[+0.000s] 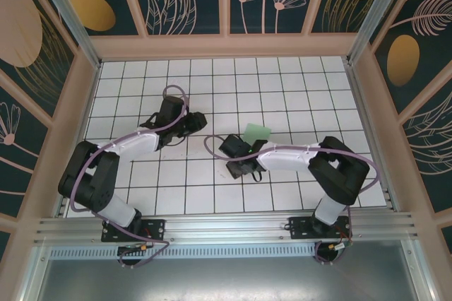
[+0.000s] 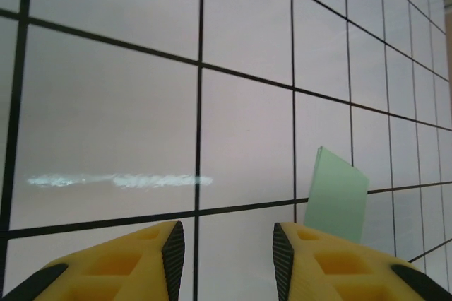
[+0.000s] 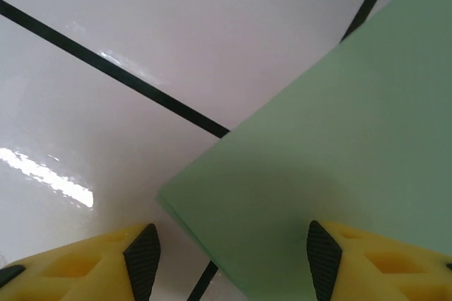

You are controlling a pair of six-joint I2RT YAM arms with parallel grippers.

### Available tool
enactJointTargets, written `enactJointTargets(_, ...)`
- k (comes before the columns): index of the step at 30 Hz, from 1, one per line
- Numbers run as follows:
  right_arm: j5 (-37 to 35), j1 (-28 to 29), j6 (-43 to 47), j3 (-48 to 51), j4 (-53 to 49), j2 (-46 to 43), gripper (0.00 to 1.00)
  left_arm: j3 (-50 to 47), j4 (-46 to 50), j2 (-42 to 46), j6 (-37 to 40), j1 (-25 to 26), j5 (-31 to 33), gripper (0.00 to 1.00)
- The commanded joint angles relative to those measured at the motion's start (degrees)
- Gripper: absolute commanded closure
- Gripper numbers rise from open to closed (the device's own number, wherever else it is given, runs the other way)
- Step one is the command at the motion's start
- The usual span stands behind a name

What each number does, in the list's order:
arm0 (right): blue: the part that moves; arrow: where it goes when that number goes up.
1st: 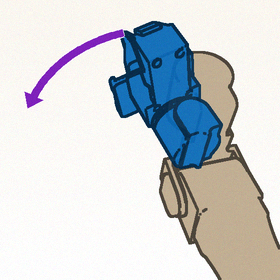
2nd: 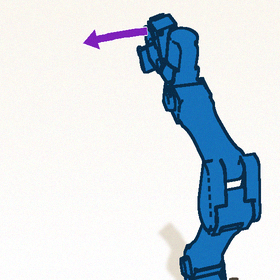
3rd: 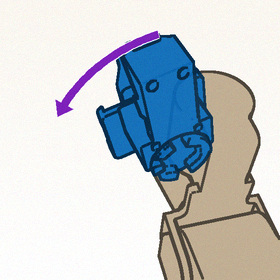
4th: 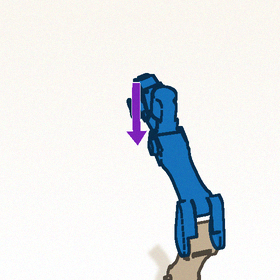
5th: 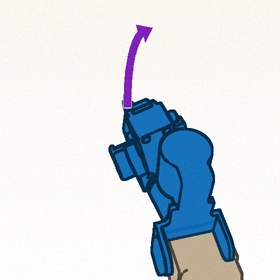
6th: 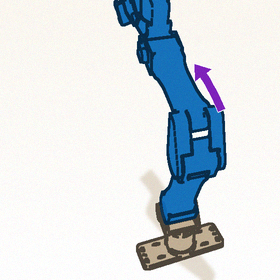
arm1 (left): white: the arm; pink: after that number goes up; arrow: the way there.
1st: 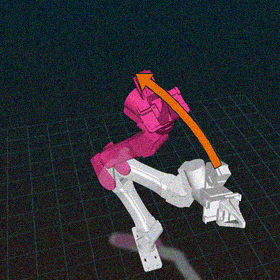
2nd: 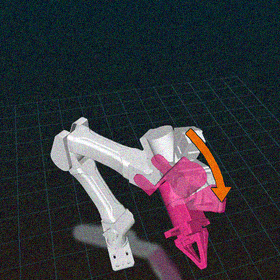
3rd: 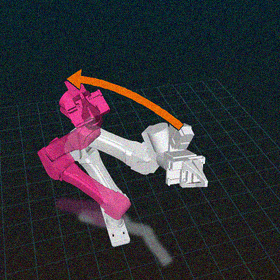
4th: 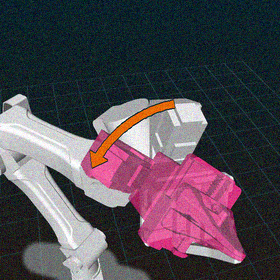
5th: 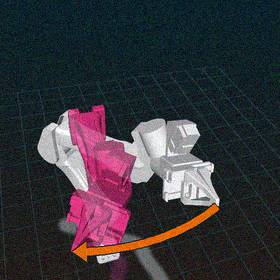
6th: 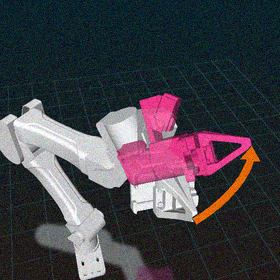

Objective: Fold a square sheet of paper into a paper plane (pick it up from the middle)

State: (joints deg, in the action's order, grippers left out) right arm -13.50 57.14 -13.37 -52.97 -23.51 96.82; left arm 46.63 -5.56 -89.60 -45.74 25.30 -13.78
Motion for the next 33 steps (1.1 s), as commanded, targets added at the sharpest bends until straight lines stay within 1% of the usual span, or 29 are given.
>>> enactJointTargets(1, -3.8, 0.7, 3.9, -3.5, -5.4, 2.4, 0.37, -0.9, -1.5, 2.8, -0.5, -0.2, 0.3, 0.59)
enactJointTargets(5, -7.4, 1.0, 3.6, -4.5, -6.7, 4.4, 0.37, -0.7, -1.2, 2.4, -0.2, -0.2, 0.1, 0.59)
enactJointTargets(9, -6.7, 1.1, 3.5, -3.7, -6.9, 4.3, 0.39, -0.2, -0.9, 1.9, 0.3, -0.2, -0.3, 0.59)
enactJointTargets(11, -7.4, 1.1, 3.2, -3.0, -6.4, 3.8, 0.42, -0.1, -1.0, 1.5, 0.3, -0.2, -0.5, 0.59)
enactJointTargets(13, -7.7, 1.1, 2.8, -3.4, -6.8, 3.4, 0.49, 0.2, -0.9, 1.1, 0.3, -0.2, -1.0, 0.59)
enactJointTargets(15, -7.7, 1.1, 2.5, -3.6, -6.7, 2.6, 0.59, 0.0, -1.2, 0.8, 0.2, -0.2, -1.2, 0.59)
enactJointTargets(18, -8.8, 1.0, 1.8, -3.9, -6.2, 1.4, 0.69, 0.1, -1.6, 0.5, 0.0, -0.2, -1.9, 0.59)
enactJointTargets(19, -9.2, 1.1, 1.7, -4.0, -6.1, 1.0, 0.74, 0.2, -1.6, 0.4, 0.0, -0.2, -2.0, 0.59)
enactJointTargets(21, -10.1, 1.1, 1.3, -4.2, -6.1, -0.1, 0.82, 0.2, -1.6, 0.4, 0.0, -0.2, -2.1, 0.59)
enactJointTargets(23, -10.2, 0.9, 1.2, -4.0, -5.8, -1.7, 0.85, 0.3, -1.6, 0.3, 0.0, -0.2, -2.2, 0.59)
enactJointTargets(25, -10.8, 0.5, 0.5, -4.0, -6.1, -2.9, 0.91, 0.2, -1.7, 0.1, 0.1, -0.2, -2.4, 0.59)
enactJointTargets(26, -9.9, 0.3, 0.5, -3.9, -6.1, -3.3, 0.91, 0.3, -1.8, -0.1, 0.1, -0.2, -2.7, 0.59)
enactJointTargets(28, -5.5, -0.3, 2.1, -3.0, -6.3, -4.2, 0.8, 0.3, -1.8, -0.3, 0.3, -0.2, -3.1, 0.59)
enactJointTargets(30, -1.8, -0.8, 4.4, -1.8, -7.1, -4.6, 0.73, 0.3, -1.9, -0.5, 0.3, -0.2, -3.3, 0.59)
enactJointTargets(31, -1.4, -1.2, 4.8, -1.5, -7.7, -4.7, 0.65, 0.2, -2.0, -0.6, 0.3, -0.2, -3.6, 0.58)
enactJointTargets(32, 0.5, -1.6, 5.8, -1.2, -8.4, -4.9, 0.59, 0.3, -2.1, -0.5, 0.3, -0.2, -3.7, 0.58)
enactJointTargets(33, 2.1, -1.9, 7.4, -1.3, -9.2, -5.0, 0.56, 0.2, -2.0, -0.5, 0.5, -0.2, -3.6, 0.58)
